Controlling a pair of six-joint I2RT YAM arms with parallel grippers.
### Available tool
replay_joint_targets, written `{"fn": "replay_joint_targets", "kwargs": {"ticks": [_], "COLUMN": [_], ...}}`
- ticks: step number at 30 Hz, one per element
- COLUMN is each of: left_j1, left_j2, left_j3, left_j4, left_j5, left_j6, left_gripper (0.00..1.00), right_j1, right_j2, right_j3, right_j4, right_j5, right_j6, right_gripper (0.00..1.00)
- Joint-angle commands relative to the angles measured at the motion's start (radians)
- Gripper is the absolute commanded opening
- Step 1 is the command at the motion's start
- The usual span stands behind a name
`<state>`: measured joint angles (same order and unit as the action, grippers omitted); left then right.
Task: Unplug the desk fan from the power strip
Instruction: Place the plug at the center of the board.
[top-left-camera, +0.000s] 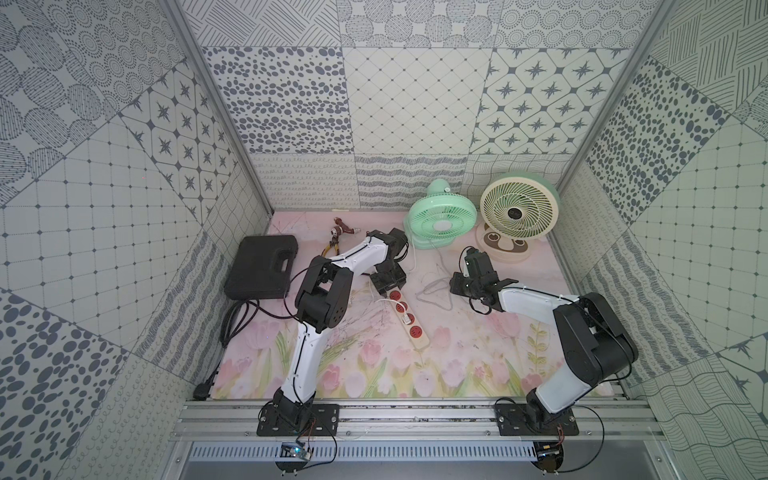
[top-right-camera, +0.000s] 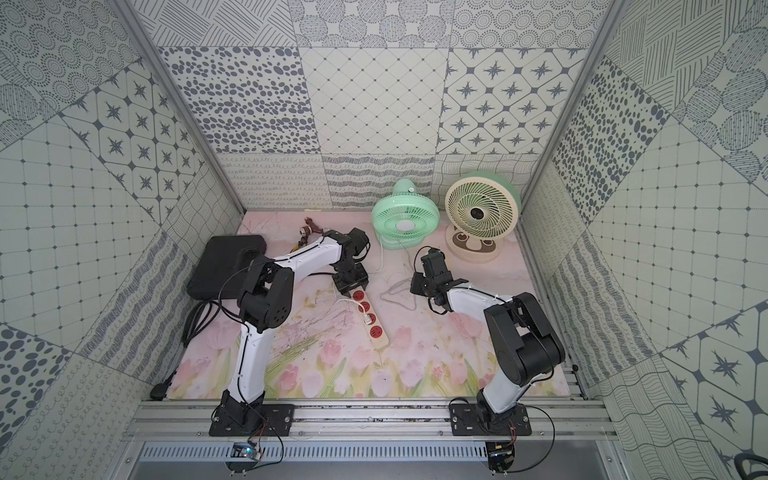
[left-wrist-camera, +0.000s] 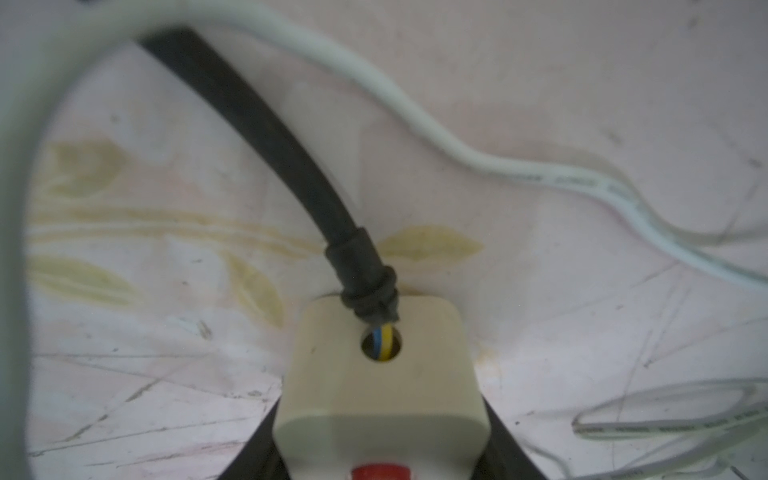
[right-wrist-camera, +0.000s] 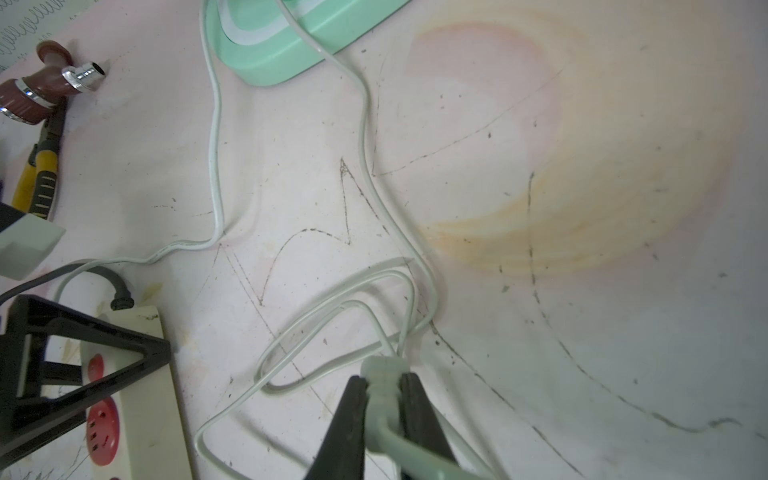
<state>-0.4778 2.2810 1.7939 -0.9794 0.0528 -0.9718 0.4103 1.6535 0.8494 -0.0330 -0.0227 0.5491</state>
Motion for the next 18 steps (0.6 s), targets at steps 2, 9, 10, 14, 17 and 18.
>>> {"fn": "replay_joint_targets", "kwargs": {"ticks": [2, 9, 10, 14, 17, 18], "left_j1": [0.002, 0.002, 0.002, 0.002, 0.002, 0.003], "left_j2": [0.069, 0.061, 0.061, 0.06, 0.058, 0.058], "left_j3": [-0.059, -0.065, -0.066, -0.067, -0.069, -0.07], "left_j4": [-0.123, -0.127, -0.127, -0.13, -0.13, -0.13], "left_j5": [-0.128, -0.127, -0.127, -0.126, -0.127, -0.126], "left_j6": [0.021, 0.021, 0.021, 0.021, 0.021, 0.021], "left_gripper": [0.0, 0.0, 0.0, 0.0, 0.0, 0.0], "right_j1": [-0.014, -0.016, -0.018, -0.04, -0.07, -0.076], "right_j2": [0.032, -0.004, -0.014, -0.061, -0.108, -0.126], "right_j3": [0.034, 0.043, 0.041, 0.022, -0.008, -0.019], "right_j4": [0.016, -0.055, -0.064, -0.092, -0.097, -0.097], "right_j5": [-0.019, 0.065, 0.08, 0.114, 0.107, 0.099], "right_j6": [-0.036, -0.063, -0.065, -0.066, -0.057, -0.054], "right_gripper": [0.14, 0.37, 0.4, 0.46, 0.48, 0.48]}}
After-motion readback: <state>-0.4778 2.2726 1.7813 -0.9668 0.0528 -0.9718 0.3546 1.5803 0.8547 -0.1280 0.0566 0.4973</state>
